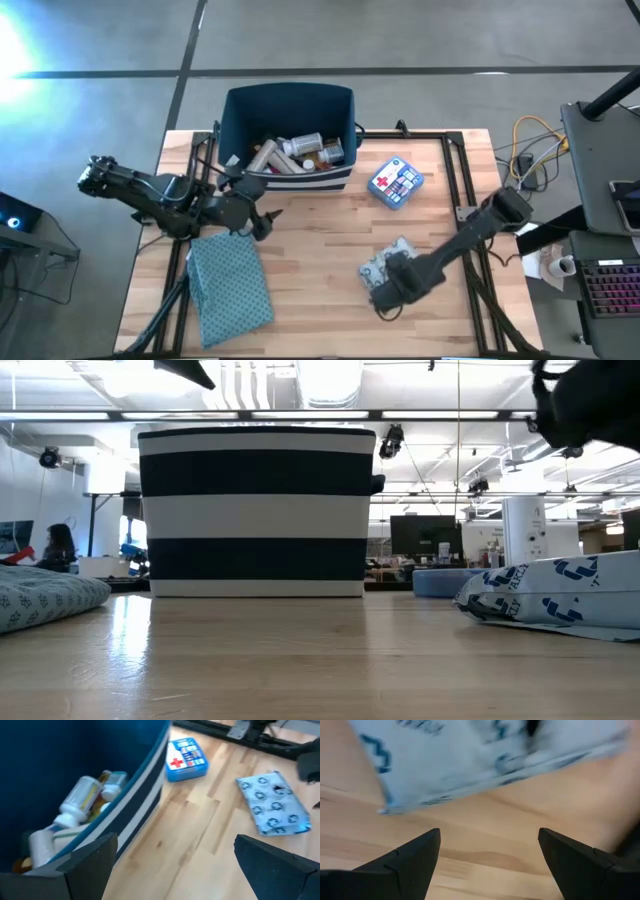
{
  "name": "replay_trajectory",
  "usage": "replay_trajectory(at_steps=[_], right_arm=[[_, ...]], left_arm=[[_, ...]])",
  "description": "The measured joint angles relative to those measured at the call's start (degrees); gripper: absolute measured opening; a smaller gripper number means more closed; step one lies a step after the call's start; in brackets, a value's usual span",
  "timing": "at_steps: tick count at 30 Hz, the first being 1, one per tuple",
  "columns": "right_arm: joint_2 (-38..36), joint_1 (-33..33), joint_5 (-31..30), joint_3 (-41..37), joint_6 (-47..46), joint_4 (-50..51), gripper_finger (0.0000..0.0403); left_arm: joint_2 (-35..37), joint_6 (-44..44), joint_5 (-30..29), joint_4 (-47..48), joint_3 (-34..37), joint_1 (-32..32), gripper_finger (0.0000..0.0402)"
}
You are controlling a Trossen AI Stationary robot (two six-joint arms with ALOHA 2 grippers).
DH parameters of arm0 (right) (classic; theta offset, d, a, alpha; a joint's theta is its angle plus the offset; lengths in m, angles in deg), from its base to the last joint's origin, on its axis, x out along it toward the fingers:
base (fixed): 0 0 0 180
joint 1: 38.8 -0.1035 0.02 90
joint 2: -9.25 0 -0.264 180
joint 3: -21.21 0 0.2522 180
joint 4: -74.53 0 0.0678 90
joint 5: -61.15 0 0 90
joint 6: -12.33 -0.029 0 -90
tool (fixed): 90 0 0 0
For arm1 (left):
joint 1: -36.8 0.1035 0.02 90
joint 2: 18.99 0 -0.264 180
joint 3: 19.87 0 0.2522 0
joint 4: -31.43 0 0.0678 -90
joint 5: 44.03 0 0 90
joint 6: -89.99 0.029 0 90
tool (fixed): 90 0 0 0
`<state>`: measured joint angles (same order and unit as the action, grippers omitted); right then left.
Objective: Pick & place medical supplies in basket/bin
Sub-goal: Put the white mailer bag into the blue bin
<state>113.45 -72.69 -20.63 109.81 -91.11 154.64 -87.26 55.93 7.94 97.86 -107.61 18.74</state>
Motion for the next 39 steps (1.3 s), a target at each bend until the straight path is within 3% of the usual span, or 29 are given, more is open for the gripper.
replay_trajectory(at_steps=[4, 10, 15, 19, 21, 25, 33, 39], right_arm=[[0.0, -2.8, -2.6, -3.0, -5.8, -8.6, 0.0329], [0.5, -5.3, -2.1, -7.2, -4.8, -6.2, 0.0329], [-2.5, -5.0, -2.8, -15.2, -4.7, -17.6, 0.0329], [-7.3, -4.9, -9.6, -22.3, -12.4, -30.3, 0.0328], [-9.4, -5.4, -15.9, -24.0, -17.7, -33.2, 0.0327], [-13.1, -5.4, -22.1, -26.9, -27.7, -29.2, 0.0327], [-15.9, -4.9, -23.1, -27.4, -22.8, -27.5, 0.0327], [-18.5, -4.9, -21.4, -27.4, -25.6, -13.7, 0.0327]], left_arm=[[0.0, 2.6, 2.8, -3.7, 0.9, 0.5, 0.0377], [0.0, 4.0, 5.3, -5.8, 1.8, 1.0, 0.0377], [0.0, 3.6, 14.4, -6.4, 2.1, 3.8, 0.0377], [0.0, 2.8, 16.2, -6.6, 3.2, 5.5, 0.0377], [0.0, 1.9, 16.3, -6.7, 3.5, 5.5, 0.0377], [0.0, 0.5, 16.4, -8.8, 4.6, 5.4, 0.0377], [0.0, 0.3, 16.6, -14.4, 6.9, 5.3, 0.0377], [0.0, 0.3, 16.6, -15.2, 6.8, 5.4, 0.0377]])
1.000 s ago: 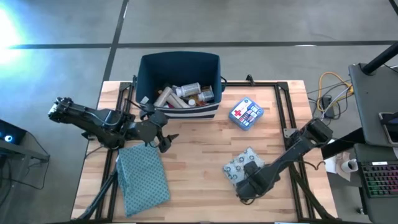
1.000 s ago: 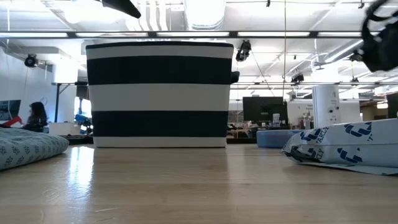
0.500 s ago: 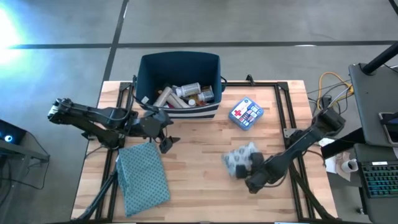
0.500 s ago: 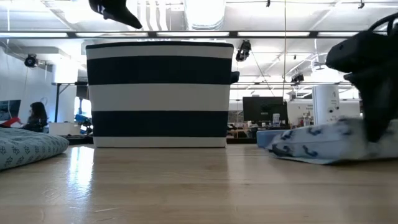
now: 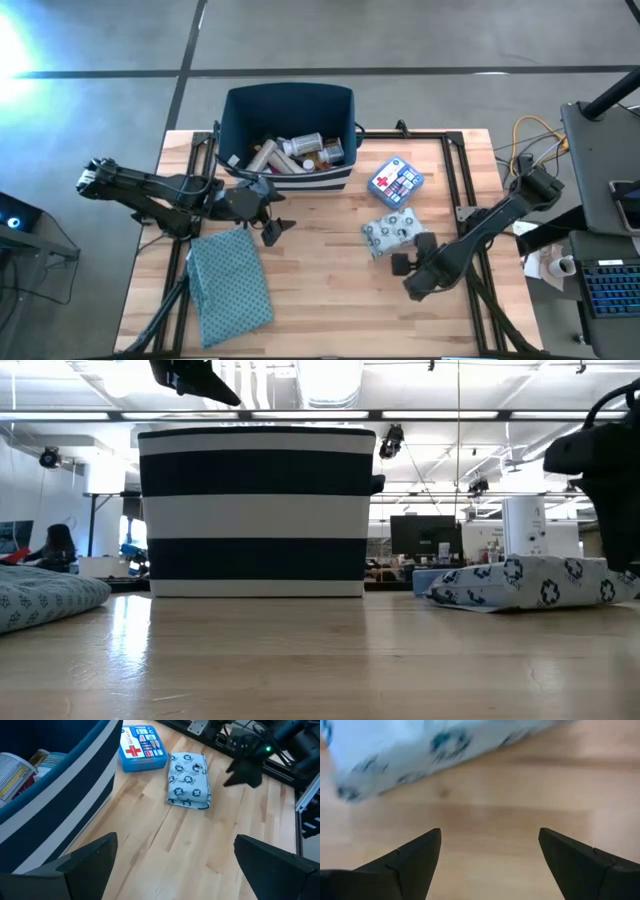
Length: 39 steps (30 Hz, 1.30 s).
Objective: Pick & place medical supplies in basket/bin
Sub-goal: Put the white mailer bag into the blue bin
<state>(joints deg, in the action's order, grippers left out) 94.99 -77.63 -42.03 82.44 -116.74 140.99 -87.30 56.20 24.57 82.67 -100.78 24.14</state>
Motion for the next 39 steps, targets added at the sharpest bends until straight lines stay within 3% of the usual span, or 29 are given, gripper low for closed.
replay_trajectory(at_steps=[5, 8, 10, 14, 16, 22, 29, 39], right_arm=[[-2.8, -0.3, 0.8, 0.0, 1.0, 14.3, 0.0327], [-4.3, 0.2, -2.9, -0.9, 6.4, 17.9, 0.0327], [-5.5, 1.3, -4.8, -2.1, 16.3, 15.0, 0.0327], [-5.4, 4.1, -1.5, -3.8, 41.6, 7.7, 0.0327], [-4.3, 5.4, -0.3, -3.8, 49.8, 6.6, 0.0327], [-0.3, 11.3, -2.1, -4.0, 56.8, 6.6, 0.0327], [3.2, 18.5, -4.8, -3.9, 71.5, 1.7, 0.0327], [7.2, 22.6, -19.1, 3.5, 99.4, -11.3, 0.0325]], left_arm=[[0.0, 0.0, 0.0, -0.9, -0.2, 0.1, 0.0377], [0.0, 0.0, 0.0, -1.7, -0.2, 0.1, 0.0377], [0.0, 0.0, 0.0, -2.2, -0.2, 0.2, 0.0377], [0.0, 0.0, 0.0, -2.9, -0.2, 0.2, 0.0377], [0.0, 0.0, 0.0, -3.0, -0.2, 0.2, 0.0377], [0.0, 0.0, 0.0, -4.6, -0.2, 0.2, 0.0377], [0.0, 0.0, 0.0, -5.5, -0.2, 0.2, 0.0377], [0.0, 0.0, 0.0, -5.4, 0.4, 0.2, 0.0377]])
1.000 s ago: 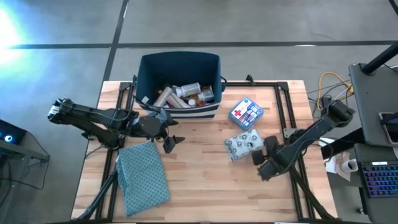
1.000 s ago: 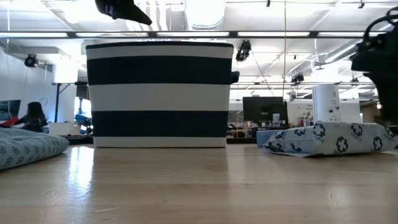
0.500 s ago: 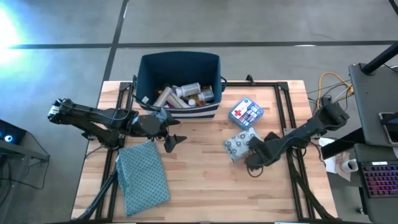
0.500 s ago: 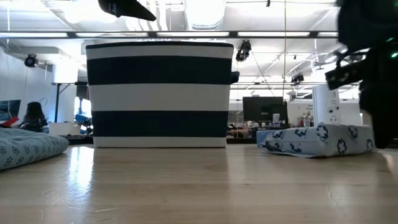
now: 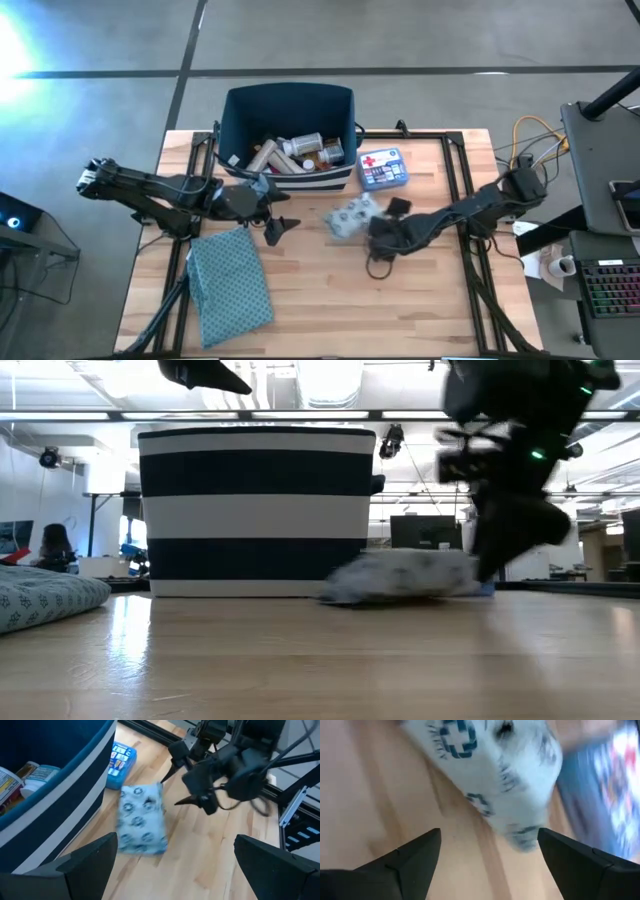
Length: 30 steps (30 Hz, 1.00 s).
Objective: Pick & place medical supplies in basket/bin
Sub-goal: Put the white mailer bag into the blue bin
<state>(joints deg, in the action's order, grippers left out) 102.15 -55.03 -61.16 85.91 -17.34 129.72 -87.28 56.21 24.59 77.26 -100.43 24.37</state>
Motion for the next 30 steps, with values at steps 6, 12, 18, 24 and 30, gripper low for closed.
replay_trajectory(at_steps=[6, 12, 18, 24, 30], right_arm=[[3.5, 0.0, -0.9, 6.9, 10.3, -4.1, 0.0325], [4.9, 0.0, 0.0, 9.7, 0.9, 2.4, 0.0325], [4.1, 0.0, 2.1, 7.3, -7.0, -1.3, 0.0325], [5.5, 0.3, 2.1, 7.8, 14.0, -10.1, 0.0325], [6.9, 3.2, 0.9, 7.5, 20.1, -13.0, 0.0325]], left_arm=[[0.0, -0.4, 0.0, 0.1, 1.9, 0.0, 0.0377], [0.0, -1.9, 0.0, 0.0, 5.0, 0.1, 0.0377], [0.0, -5.1, 0.3, -1.6, 9.8, 1.2, 0.0377], [0.0, -7.5, 0.6, -2.8, 12.4, 1.3, 0.0377], [0.0, -7.6, 0.5, -3.1, 14.0, 1.2, 0.0377]])
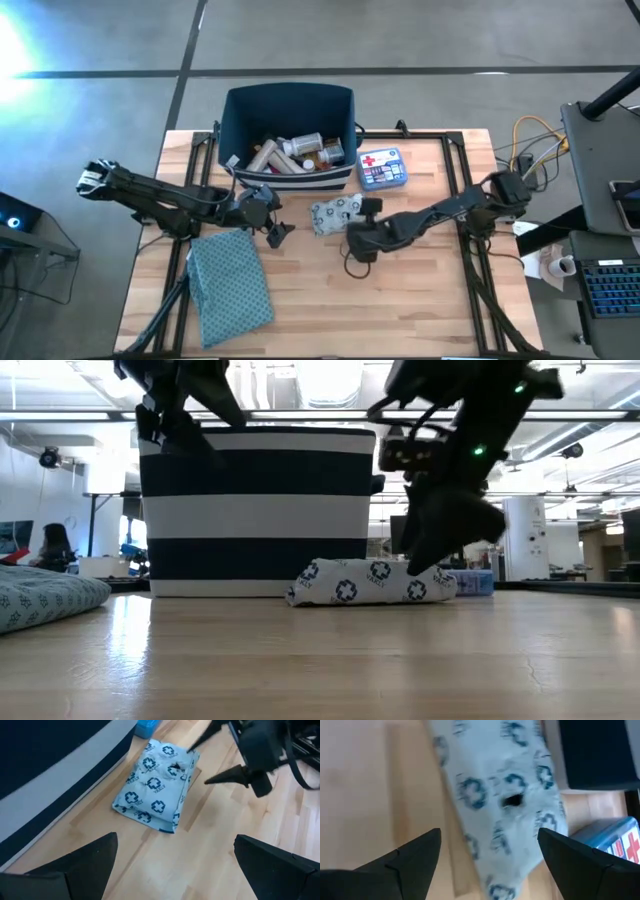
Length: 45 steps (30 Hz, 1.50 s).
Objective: Pick & place medical supplies in basket/bin
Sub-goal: Put the white mailer bag into the blue bin
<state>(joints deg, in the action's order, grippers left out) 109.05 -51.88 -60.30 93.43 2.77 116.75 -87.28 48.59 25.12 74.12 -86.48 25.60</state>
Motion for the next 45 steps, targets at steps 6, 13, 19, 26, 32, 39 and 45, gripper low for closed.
replay_trajectory(at_steps=[6, 13, 19, 26, 32, 39, 45], right_arm=[[1.3, 3.7, 2.2, 0.4, -0.9, -3.4, 0.0325], [2.9, 5.6, 7.3, 0.5, -0.8, -4.6, 0.0324], [3.8, 5.6, 7.3, 1.7, -0.9, -4.7, 0.0271], [4.3, 5.6, 7.7, 3.3, -0.5, -5.1, 0.0161], [4.4, 5.6, 8.0, 4.5, -0.6, -5.1, 0.0120], [4.4, 5.6, 8.7, 4.9, -1.8, -5.1, 0.0067], [4.4, 5.6, 16.3, 5.0, -8.3, -5.1, 0.0011]], left_arm=[[0.0, -2.3, 0.0, -0.4, 1.3, 0.0, 0.0377], [0.0, -3.6, 0.4, -0.3, 1.7, 0.0, 0.0377], [0.0, -3.7, 1.1, -0.3, 1.5, -0.1, 0.0377], [0.0, -4.2, 1.2, -0.3, 1.6, -0.1, 0.0377], [0.0, -4.7, 1.3, -0.3, 1.5, -0.1, 0.0377], [0.0, -4.8, 1.3, -0.3, 1.5, -0.1, 0.0377], [0.0, -5.2, 1.4, -0.3, 1.4, -0.1, 0.0377]])
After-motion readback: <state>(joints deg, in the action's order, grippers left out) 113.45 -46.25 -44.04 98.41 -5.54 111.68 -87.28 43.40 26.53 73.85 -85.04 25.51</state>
